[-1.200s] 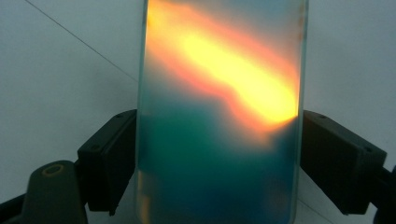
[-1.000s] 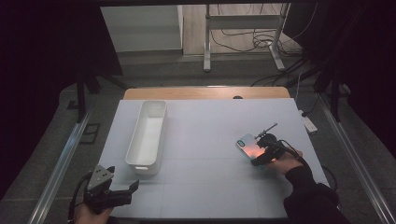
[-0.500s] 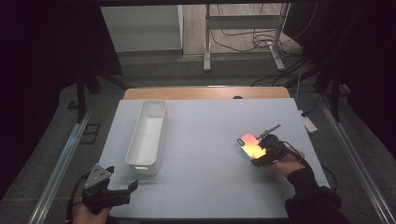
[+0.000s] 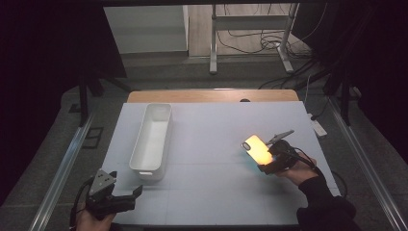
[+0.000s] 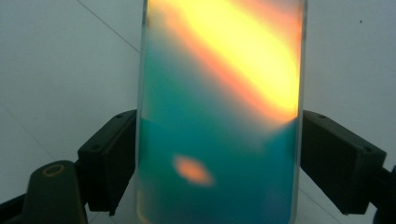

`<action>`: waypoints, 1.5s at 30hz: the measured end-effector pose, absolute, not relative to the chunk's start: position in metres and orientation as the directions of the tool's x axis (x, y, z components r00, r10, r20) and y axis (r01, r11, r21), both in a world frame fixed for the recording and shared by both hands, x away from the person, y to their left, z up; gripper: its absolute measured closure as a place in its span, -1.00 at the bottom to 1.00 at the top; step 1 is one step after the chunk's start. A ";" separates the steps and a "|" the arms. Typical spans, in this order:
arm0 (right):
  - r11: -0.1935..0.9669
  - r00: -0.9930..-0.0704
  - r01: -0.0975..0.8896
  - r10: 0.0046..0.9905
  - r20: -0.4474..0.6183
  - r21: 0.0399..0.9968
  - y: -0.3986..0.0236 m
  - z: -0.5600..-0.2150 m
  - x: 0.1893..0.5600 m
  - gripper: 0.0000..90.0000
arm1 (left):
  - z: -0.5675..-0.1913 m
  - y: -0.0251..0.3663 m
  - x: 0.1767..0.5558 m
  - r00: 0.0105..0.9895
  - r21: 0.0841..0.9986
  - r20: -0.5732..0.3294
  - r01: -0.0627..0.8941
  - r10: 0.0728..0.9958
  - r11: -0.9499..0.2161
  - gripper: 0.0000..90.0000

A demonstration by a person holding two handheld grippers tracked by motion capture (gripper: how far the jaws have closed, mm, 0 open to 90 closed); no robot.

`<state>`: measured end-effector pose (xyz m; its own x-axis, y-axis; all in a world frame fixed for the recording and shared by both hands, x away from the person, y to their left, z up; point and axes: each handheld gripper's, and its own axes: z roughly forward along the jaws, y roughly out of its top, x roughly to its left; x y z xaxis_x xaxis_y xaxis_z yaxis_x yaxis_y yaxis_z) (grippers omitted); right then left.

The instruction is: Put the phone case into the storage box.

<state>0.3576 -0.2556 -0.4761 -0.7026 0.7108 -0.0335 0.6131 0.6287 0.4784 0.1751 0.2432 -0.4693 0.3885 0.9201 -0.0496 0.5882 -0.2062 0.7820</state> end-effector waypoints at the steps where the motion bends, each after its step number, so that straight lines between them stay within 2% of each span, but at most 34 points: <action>1: 0.628 -0.705 0.610 0.709 -0.033 0.483 -0.256 -0.475 0.357 -0.62 | -0.469 0.243 0.175 0.390 0.781 -0.050 0.590 0.920 -0.207 -0.96; 6: 0.623 -0.712 0.597 0.701 -0.024 0.506 -0.257 -0.471 0.352 -0.62 | -0.468 0.243 0.177 0.399 0.785 -0.079 0.589 0.914 -0.190 -0.98; 20: 0.602 -0.728 0.573 0.685 0.009 0.556 -0.260 -0.463 0.343 -0.62 | -0.460 0.224 0.192 0.491 0.816 -0.088 0.535 0.867 -0.220 -1.00; 45: 0.589 -0.798 0.481 0.602 0.045 0.650 -0.255 -0.445 0.322 -0.62 | -0.451 0.193 0.220 0.622 0.845 -0.113 0.470 0.775 -0.254 -1.00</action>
<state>0.3222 -0.2546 -0.4445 -0.7975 0.6016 0.0448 0.4807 0.5889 0.6496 0.2196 0.1930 -0.4514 0.6223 0.7745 -0.1134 0.4701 -0.2539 0.8453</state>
